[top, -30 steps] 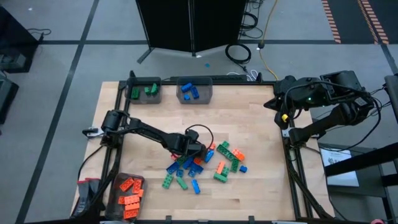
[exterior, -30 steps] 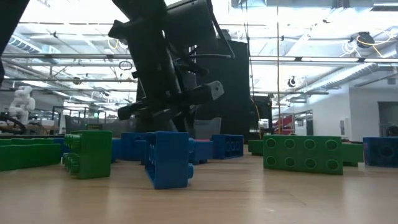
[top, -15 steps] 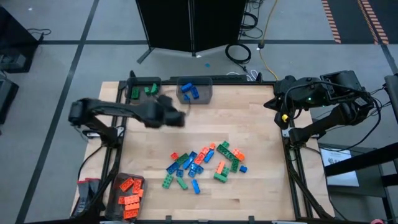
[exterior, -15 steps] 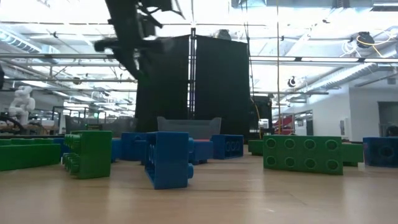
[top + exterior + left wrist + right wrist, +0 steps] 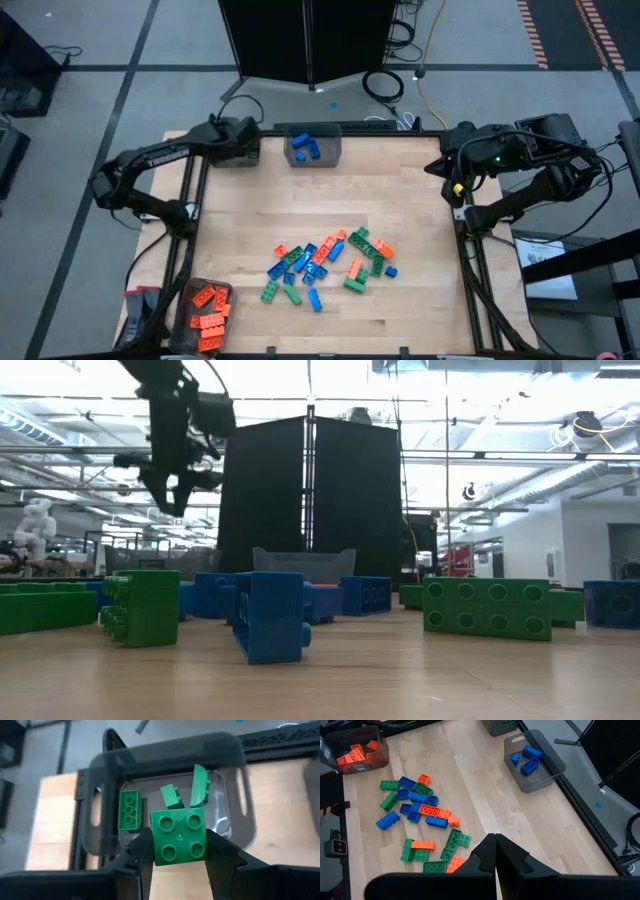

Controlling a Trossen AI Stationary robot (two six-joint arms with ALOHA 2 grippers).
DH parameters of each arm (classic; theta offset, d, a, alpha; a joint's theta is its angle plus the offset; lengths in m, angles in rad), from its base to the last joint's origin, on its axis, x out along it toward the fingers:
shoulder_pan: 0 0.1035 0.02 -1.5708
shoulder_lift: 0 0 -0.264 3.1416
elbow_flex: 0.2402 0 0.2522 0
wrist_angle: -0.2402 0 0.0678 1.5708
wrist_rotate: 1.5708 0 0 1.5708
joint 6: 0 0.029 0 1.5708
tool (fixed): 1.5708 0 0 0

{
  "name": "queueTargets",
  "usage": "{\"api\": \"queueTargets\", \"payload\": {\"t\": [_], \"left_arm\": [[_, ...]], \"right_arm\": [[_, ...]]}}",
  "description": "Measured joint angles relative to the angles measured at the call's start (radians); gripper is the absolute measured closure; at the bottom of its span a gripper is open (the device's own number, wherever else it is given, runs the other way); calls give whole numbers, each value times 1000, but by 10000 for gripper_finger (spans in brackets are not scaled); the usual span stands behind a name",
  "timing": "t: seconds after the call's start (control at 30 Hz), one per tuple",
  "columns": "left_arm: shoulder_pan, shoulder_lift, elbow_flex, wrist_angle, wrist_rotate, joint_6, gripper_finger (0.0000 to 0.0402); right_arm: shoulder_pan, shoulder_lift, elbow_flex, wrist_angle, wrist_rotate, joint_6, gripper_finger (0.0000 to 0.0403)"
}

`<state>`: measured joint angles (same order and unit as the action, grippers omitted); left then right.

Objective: Sort blocks
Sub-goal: Put the green gamepiece into the top left black bin, then put the orange gamepiece into the bottom left black bin

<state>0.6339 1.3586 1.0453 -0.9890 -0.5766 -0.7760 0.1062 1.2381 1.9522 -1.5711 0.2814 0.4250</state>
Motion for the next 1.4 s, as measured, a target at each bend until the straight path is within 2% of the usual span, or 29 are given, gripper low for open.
{"api": "queueTargets", "payload": {"t": [0.1,0.2,0.37,0.67,0.77,0.87,1.0,1.17,1.3,1.4], "left_arm": [[73,11,-45,114,64,31,275],[131,28,-58,156,109,33,275],[161,51,-57,179,124,52,272],[165,76,-57,178,125,110,125],[165,70,-57,180,163,104,105],[152,61,-57,223,299,153,101],[75,40,-57,291,472,243,100],[-98,28,-56,428,610,232,99],[-289,45,-55,602,618,225,99],[-416,79,-55,750,566,187,99]], "right_arm": [[0,0,0,0,0,-7,403],[0,0,0,0,0,-10,403],[0,0,0,0,0,-10,403],[0,0,0,0,0,-23,403],[0,0,0,0,0,-26,403],[0,0,0,0,0,-26,403],[0,0,0,0,0,-21,403],[0,0,0,0,0,-9,403],[0,0,0,0,0,7,403],[0,0,0,0,1,20,403]]}}
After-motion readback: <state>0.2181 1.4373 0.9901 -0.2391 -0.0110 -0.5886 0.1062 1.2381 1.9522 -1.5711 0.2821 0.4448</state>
